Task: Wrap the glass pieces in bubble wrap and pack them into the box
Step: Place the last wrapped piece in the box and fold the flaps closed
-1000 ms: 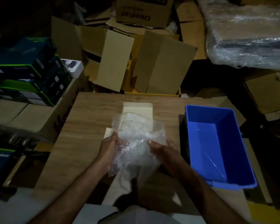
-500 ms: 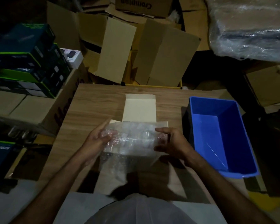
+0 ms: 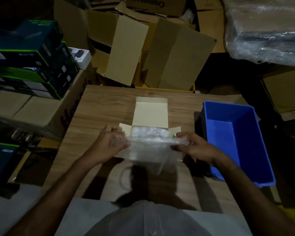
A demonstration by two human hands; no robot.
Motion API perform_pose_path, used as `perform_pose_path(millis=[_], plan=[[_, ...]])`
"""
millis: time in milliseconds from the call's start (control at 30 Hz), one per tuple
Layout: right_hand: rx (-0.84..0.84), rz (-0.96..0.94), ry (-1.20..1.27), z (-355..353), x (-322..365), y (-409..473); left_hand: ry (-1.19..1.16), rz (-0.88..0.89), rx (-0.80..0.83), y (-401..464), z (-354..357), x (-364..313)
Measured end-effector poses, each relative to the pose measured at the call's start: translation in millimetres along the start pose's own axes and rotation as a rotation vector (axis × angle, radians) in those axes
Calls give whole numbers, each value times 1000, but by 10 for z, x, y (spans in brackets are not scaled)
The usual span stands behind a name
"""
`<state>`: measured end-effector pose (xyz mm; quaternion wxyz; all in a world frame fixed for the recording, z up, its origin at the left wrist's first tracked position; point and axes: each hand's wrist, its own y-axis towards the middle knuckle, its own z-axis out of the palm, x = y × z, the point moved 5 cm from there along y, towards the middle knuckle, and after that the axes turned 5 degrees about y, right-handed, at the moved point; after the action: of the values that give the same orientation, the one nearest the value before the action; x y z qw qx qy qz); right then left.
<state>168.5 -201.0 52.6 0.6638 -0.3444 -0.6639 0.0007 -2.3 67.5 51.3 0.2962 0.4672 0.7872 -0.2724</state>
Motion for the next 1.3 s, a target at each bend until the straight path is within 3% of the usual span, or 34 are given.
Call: perform_pose_path(millis=[67,167,267,367,467,600,667,767,900,1067,1200,1300], plan=[[-27,53,242,24,-92,13,-251,-69,21,53,15,9],[-205,78,461,117,-213,119,-538,-218,-5,93,161,-6],[-370,78,493,180,-293,203,-602,-356,-37,124,249,66],[-396,67,504,212,-373,249,-646,-336,76,154,317,118],[-481,67,488,199,-454,281,-610,-317,-2,190,322,223],[-404,-155,396,183,-463,271,-553,-218,47,238,382,298],[-364,-221,194,202,-433,268,-462,-179,85,260,400,322],[-441,-152,-168,212,-415,344,-226,-105,119,334,467,323],[-408,-91,-482,298,-367,485,167,-62,98,500,592,269],[-358,-68,-822,358,-340,620,543,-8,242,621,798,165],[-441,-18,-1045,400,-326,622,806,-38,121,603,687,-48],[-494,-106,-1062,547,-348,584,854,-18,-11,491,640,-203]])
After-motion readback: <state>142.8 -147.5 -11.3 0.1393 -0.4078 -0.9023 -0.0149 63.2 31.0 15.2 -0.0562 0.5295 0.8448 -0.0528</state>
